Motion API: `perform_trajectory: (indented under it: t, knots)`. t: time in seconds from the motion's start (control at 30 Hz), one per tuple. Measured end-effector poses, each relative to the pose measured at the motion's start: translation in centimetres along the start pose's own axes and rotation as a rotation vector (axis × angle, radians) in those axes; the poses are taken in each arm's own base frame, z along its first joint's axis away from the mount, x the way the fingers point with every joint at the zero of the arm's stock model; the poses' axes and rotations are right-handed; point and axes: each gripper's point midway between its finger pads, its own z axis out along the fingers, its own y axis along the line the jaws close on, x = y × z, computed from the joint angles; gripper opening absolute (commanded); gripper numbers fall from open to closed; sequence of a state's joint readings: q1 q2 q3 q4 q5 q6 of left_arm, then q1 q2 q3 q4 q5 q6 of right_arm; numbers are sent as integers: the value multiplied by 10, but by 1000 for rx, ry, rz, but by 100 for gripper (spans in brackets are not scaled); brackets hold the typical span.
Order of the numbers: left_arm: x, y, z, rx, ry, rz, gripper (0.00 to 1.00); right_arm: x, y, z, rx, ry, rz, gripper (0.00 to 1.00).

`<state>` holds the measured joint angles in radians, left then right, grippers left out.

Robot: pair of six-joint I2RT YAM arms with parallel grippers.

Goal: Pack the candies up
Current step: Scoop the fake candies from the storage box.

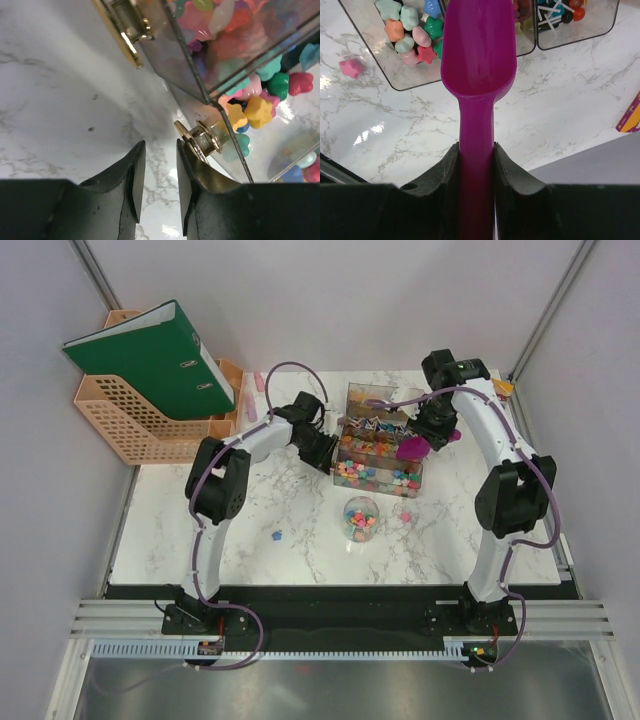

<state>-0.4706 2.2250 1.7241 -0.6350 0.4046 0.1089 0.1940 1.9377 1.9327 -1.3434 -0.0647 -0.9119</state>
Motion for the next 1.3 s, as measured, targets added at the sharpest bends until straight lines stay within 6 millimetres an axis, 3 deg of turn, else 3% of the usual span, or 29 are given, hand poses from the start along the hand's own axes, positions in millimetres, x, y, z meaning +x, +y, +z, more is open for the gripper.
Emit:
perform_trajectory:
  t: [0.13, 0.43, 0.97, 1.3]
  knots:
    - [1, -13, 4, 19, 8, 20, 41, 6, -9, 5, 22, 49, -32, 0]
    - [1, -16, 2, 30, -4, 21, 62, 5, -37, 21, 49, 129, -168, 0]
    - [12, -3, -8, -30, -18, 14, 64, 13, -59, 66, -24, 266, -381, 0]
    - [13, 5, -12, -68, -21, 9, 64, -20, -58, 68, -9, 274, -496, 0]
